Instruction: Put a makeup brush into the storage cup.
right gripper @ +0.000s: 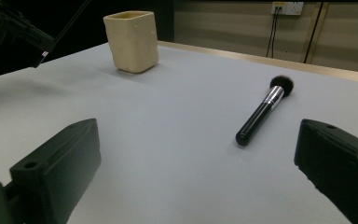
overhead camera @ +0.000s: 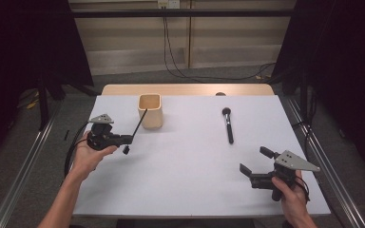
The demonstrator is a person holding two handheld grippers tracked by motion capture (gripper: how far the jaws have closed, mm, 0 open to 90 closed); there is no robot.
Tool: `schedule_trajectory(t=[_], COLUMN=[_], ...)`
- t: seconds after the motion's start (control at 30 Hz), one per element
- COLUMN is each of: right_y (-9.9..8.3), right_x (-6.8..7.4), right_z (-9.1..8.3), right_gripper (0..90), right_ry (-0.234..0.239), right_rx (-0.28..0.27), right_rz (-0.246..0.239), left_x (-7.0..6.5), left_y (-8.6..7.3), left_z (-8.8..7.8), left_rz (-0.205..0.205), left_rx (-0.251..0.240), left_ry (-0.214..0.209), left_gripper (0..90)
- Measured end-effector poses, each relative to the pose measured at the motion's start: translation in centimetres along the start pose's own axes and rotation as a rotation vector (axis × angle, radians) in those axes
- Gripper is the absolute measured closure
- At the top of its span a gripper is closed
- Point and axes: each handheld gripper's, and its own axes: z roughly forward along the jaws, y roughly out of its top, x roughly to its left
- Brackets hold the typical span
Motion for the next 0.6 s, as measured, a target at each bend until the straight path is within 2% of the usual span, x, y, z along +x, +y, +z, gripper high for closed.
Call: schedule_trajectory(t=[0.1, 0.33, 0.47, 0.6], right_y=[0.0, 0.0, 0.0, 0.0], right_x=[0.0, 0.0, -0.1, 0.2], right_z=[0.0, 0.0, 0.0, -0.2], right_gripper=[0.1, 0.1, 0.1, 0.0], right_ry=[0.003, 0.001, -0.001, 0.012], right_rx=[0.002, 0.002, 0.0, -0.005], right_rz=[-0.007, -0.005, -0.002, -0.011], left_x=[-0.6, -1.9, -2.7, -3.5], left_y=[0.0, -0.5, -0.7, -1.1], left_z=[0.0, 0.1, 0.1, 0.2], left_rz=[0.003, 0.015, 0.025, 0.041], left_rx=[-0.046, -0.108, -0.114, -0.103], left_ry=[0.005, -0.003, -0.029, -0.027], left_gripper=[85.6, 85.6, 85.6, 85.6])
